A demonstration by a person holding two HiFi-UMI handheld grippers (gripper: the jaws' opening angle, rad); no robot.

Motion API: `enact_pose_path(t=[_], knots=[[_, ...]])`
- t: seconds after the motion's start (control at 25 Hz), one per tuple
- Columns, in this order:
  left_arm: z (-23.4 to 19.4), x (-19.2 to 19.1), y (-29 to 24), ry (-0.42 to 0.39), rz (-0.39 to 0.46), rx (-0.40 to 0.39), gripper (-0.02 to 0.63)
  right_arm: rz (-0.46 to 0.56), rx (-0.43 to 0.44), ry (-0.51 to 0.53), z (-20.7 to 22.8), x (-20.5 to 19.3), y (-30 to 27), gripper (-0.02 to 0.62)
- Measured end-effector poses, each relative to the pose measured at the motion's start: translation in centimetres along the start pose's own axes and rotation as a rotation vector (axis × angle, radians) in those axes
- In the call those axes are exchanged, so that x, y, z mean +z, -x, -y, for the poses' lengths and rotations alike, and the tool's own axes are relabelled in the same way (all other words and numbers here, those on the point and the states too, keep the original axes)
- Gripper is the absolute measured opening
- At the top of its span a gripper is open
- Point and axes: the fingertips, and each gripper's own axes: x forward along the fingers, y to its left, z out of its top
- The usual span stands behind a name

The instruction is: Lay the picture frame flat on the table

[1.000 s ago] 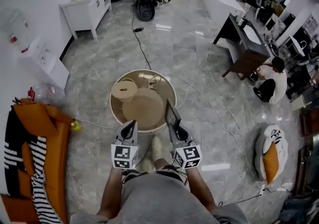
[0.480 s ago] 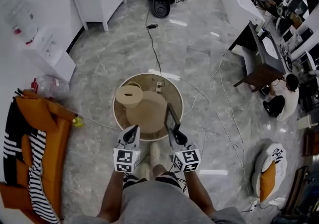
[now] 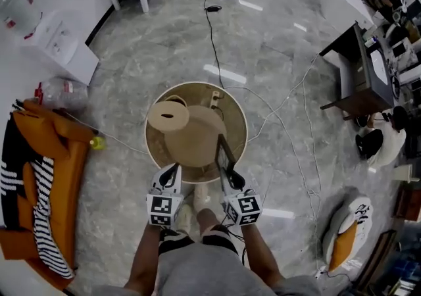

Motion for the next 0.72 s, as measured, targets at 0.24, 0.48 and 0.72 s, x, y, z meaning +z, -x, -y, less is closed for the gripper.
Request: enact_pose_path(t=[0.24, 0.48, 0.72], knots=[[-1.2, -2.2, -4.8, 0.041, -0.062, 0.009, 0.015, -0.079, 0.021, -0.023, 3.2, -3.7, -4.6, 0.052], [-2.2, -6.8, -10.1, 0.027, -0.143, -0.009, 0.015, -0.144, 0.044, -0.039, 5.5, -8.2, -9.6, 0.052], [-3.3, -11.2, -14.3, 0.048, -0.192, -0.021, 0.015, -0.194, 0.061, -0.072, 6.8, -13.0, -14.0, 0.052]])
